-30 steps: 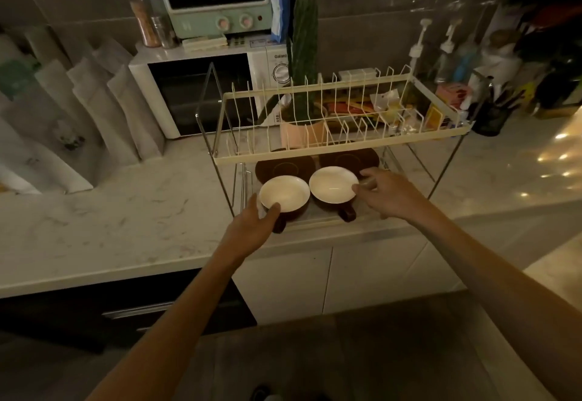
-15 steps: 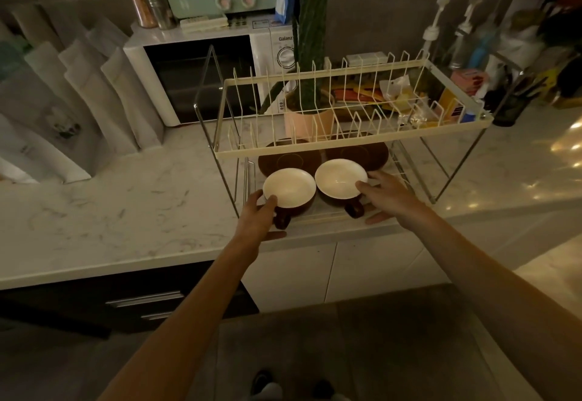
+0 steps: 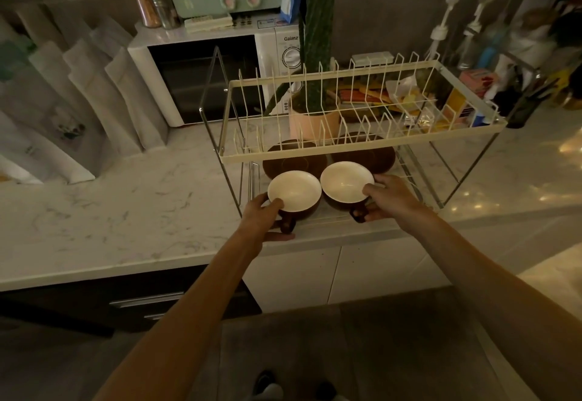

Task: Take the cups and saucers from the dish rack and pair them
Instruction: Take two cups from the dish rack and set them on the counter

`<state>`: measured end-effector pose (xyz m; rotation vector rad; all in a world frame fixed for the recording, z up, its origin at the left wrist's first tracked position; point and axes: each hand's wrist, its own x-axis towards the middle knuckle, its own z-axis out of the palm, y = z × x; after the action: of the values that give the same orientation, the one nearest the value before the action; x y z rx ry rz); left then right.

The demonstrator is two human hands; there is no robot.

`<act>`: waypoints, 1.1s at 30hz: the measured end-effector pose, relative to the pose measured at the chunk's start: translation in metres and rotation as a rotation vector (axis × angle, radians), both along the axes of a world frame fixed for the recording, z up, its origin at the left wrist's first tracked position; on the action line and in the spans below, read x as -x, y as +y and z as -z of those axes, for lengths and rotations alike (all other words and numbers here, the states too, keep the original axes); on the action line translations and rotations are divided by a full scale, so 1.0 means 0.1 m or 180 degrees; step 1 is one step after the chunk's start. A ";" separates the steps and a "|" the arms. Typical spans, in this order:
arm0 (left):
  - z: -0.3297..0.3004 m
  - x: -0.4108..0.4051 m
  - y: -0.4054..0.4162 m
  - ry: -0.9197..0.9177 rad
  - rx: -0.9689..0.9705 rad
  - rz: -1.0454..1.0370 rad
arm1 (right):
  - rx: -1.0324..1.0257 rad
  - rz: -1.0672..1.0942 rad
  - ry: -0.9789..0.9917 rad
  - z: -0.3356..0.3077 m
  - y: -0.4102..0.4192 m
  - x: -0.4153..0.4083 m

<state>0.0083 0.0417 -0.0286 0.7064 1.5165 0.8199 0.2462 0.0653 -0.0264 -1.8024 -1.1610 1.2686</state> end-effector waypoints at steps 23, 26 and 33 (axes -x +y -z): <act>-0.04 0.20 -0.64 0.0104 -0.0277 0.0225 | -0.0169 0.0014 -0.0312 -0.17 -0.65 -0.09; -0.02 0.29 -0.80 0.0060 -0.0154 0.0171 | -0.0120 -0.0162 -0.0326 -0.13 -0.77 0.01; 0.05 0.61 -1.18 0.0189 -0.0070 0.0072 | -0.0086 -0.0728 -0.0450 -0.01 -0.95 0.31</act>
<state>-0.0527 -0.0763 -0.0331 0.7687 1.5519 0.8057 0.2156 -0.0301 -0.0254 -1.8033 -1.4911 1.2599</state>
